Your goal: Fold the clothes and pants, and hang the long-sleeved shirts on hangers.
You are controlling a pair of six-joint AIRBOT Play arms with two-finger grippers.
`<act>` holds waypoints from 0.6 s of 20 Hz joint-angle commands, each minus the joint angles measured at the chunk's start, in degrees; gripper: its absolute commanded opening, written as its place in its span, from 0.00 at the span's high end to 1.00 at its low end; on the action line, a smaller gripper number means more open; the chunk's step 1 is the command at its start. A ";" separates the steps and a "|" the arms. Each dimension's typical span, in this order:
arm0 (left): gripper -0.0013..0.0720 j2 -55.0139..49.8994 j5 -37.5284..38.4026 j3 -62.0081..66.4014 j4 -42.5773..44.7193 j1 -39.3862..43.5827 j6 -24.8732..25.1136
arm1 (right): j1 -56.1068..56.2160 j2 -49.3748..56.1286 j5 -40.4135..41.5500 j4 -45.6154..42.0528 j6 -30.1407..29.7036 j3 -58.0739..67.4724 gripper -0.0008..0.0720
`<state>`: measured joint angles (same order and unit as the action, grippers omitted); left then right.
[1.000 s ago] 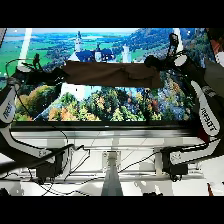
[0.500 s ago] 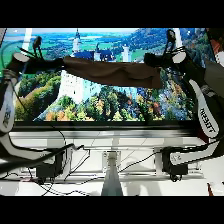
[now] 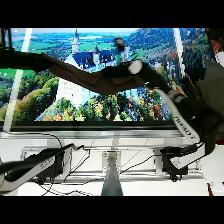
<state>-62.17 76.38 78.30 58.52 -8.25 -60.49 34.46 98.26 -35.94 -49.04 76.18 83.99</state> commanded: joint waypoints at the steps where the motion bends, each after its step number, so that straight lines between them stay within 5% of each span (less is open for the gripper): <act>1: 0.96 6.38 2.27 0.07 1.57 -0.11 -0.07 | 12.22 4.63 0.61 2.34 3.85 6.29 0.97; 6: 0.96 5.51 2.36 0.00 1.01 0.00 -0.13 | 19.30 6.67 0.92 -4.63 3.85 8.00 0.97; 12: 0.96 -0.76 2.29 -0.04 -3.39 4.76 -0.13 | 3.19 2.97 -8.92 -21.79 3.93 7.98 0.97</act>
<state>-59.99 78.54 78.28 58.35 -6.02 -60.66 44.47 102.67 -39.24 -62.76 79.96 91.77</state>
